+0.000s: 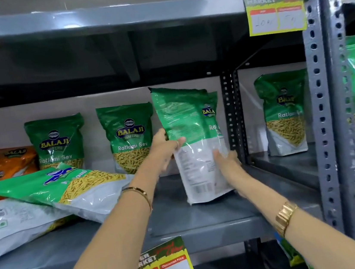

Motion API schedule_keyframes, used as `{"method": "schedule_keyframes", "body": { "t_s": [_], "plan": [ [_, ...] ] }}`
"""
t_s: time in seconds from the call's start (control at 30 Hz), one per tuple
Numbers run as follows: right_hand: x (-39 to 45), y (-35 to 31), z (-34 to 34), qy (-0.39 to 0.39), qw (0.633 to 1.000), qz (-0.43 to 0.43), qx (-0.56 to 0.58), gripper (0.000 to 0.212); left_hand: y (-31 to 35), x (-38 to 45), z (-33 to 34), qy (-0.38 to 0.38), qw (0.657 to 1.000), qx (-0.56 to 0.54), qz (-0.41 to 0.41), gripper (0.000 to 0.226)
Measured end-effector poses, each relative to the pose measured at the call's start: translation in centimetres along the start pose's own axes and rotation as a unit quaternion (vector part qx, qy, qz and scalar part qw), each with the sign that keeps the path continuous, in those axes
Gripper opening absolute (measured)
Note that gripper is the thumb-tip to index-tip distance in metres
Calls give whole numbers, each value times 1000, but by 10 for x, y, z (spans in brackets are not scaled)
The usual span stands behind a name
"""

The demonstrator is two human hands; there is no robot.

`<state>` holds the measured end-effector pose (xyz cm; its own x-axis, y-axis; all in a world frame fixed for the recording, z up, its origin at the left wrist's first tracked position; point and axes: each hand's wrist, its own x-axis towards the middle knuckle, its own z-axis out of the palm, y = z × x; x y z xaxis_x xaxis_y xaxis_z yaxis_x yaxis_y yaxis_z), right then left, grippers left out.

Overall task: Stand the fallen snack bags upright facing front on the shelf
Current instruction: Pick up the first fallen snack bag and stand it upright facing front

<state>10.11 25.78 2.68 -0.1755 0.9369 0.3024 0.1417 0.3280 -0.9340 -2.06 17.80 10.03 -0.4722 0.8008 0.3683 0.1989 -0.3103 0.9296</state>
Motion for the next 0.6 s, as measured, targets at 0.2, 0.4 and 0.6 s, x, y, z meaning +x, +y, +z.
{"method": "schedule_keyframes", "body": {
  "t_s": [0.2,0.4,0.6],
  "plan": [
    [-29,12,12,10,998,-34,-59,86,-11,3,-4,-27,992,-119,-32,58],
    [-41,6,-2,37,996,-82,-20,65,-31,0,-6,-27,994,-103,-31,75],
    [-52,-2,-7,152,971,-182,-20,45,-48,0,-9,48,977,-169,-122,46]
  ]
}}
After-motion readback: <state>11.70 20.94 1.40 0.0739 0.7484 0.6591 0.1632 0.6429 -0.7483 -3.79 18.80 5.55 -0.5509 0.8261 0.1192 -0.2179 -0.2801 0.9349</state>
